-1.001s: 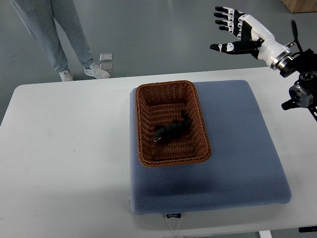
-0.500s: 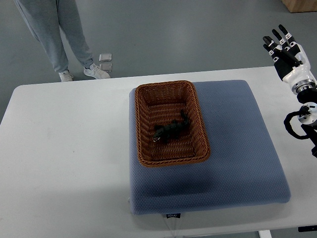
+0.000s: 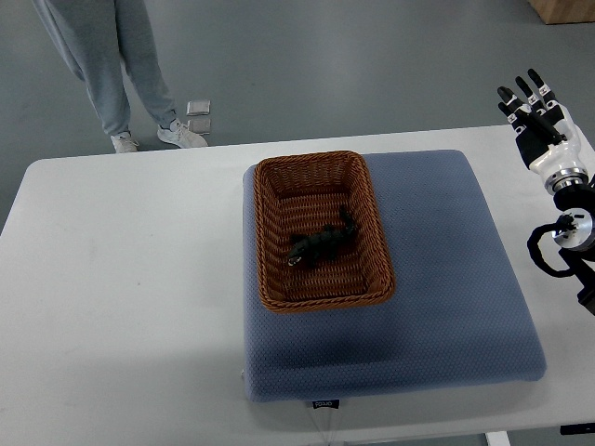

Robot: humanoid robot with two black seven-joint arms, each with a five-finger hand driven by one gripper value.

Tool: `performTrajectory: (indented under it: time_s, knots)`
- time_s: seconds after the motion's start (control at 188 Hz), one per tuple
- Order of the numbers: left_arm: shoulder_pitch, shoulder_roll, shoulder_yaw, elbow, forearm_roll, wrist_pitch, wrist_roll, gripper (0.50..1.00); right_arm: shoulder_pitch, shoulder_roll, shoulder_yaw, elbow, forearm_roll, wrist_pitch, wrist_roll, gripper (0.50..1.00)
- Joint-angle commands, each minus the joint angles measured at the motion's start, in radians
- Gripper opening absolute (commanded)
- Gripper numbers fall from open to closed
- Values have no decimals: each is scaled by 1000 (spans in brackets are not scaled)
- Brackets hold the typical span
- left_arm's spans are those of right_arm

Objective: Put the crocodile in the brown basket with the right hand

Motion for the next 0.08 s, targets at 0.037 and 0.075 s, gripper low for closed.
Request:
performTrajectory:
  time_s: [0.037, 0.075]
  knots:
    - [0, 0, 0, 0, 0, 1, 0, 1000, -1, 1, -1, 0, 0, -15, 0, 924]
    - [0, 0, 0, 0, 0, 1, 0, 1000, -1, 1, 0, 0, 0, -15, 0, 924]
